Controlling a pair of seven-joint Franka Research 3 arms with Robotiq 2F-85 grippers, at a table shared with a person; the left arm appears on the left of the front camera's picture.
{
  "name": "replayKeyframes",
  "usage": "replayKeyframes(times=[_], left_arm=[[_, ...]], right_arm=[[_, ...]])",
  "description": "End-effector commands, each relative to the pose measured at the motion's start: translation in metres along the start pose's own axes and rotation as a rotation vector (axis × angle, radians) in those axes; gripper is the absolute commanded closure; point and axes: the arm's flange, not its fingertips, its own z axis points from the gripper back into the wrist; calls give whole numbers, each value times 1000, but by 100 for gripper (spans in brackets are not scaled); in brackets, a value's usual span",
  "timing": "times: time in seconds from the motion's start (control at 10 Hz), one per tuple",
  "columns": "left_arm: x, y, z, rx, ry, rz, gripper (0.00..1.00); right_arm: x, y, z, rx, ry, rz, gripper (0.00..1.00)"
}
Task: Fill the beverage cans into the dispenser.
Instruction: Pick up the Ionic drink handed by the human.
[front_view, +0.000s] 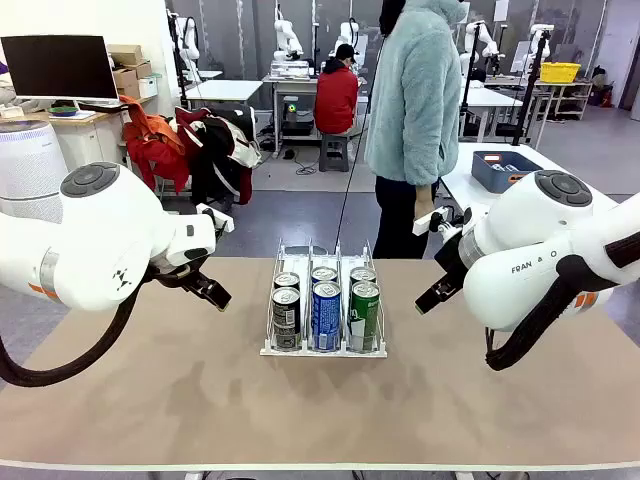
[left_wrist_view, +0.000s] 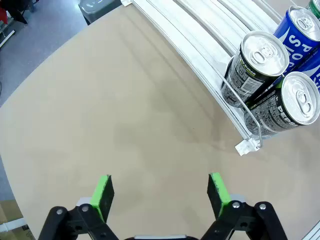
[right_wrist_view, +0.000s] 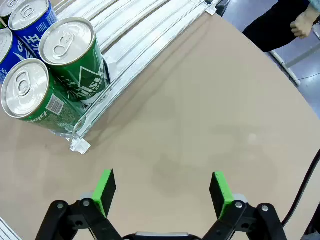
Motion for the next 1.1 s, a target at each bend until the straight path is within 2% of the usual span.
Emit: replayKeyframes(times=[0.0, 1.0], left_arm=[[0, 0, 0, 0, 0, 0, 0], [0, 0, 0, 0, 0, 0, 0]], right_arm=[[0, 0, 0, 0, 0, 0, 0], [0, 0, 0, 0, 0, 0, 0]])
